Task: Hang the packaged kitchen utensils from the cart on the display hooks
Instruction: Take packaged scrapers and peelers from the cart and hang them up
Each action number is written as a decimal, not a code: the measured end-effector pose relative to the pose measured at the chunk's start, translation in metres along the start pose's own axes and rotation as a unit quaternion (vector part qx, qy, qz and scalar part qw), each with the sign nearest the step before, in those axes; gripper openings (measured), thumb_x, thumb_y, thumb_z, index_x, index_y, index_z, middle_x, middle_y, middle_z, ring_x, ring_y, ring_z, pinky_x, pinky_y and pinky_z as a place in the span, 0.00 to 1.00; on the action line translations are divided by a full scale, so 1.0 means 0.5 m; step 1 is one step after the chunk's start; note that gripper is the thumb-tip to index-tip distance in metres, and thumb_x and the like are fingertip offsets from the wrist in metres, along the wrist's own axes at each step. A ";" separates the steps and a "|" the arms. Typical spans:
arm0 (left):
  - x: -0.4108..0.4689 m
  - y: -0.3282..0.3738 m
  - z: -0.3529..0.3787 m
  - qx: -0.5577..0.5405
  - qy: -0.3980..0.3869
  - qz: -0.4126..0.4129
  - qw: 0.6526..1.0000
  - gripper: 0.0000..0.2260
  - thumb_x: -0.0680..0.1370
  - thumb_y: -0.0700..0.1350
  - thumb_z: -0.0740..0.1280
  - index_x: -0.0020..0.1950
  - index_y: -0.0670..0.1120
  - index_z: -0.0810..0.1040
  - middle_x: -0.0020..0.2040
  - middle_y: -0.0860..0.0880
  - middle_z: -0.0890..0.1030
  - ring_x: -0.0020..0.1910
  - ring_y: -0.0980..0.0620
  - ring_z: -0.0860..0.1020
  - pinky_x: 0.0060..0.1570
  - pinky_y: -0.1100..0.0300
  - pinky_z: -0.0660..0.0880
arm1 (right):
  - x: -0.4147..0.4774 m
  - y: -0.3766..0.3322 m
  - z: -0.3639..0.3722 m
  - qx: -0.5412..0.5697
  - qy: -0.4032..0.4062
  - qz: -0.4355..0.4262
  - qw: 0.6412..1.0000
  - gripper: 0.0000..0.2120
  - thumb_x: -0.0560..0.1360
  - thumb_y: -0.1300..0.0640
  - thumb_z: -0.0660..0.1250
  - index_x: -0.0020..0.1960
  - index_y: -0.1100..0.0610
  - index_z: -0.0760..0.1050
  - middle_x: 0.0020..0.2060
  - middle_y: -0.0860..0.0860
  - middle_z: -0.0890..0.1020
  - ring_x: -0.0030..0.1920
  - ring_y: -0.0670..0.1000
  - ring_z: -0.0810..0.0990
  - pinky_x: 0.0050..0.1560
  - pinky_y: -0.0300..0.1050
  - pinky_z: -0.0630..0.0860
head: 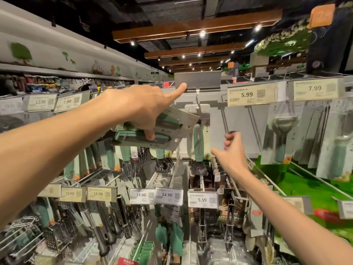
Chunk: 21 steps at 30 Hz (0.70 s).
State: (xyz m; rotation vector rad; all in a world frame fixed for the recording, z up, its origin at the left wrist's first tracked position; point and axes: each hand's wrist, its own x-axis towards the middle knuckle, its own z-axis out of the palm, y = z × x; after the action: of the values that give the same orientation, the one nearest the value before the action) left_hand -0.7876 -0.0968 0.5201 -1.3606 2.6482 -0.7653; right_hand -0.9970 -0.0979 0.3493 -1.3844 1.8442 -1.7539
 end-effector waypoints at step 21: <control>0.005 0.010 0.047 -0.286 0.066 0.042 0.955 0.58 0.67 0.52 0.79 0.80 0.59 0.36 0.77 0.50 0.65 0.66 0.47 0.72 0.66 0.56 0.68 | -0.114 -0.071 0.043 0.470 -0.220 0.122 0.846 0.16 0.80 0.56 0.64 0.64 0.62 0.70 0.57 0.58 0.83 0.57 0.54 0.83 0.55 0.54 0.81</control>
State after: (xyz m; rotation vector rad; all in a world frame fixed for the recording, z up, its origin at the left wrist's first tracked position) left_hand -0.7865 -0.1056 0.4976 -1.3140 3.1609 -0.0668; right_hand -0.9357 -0.0633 0.3510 -0.9504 0.6730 -1.6319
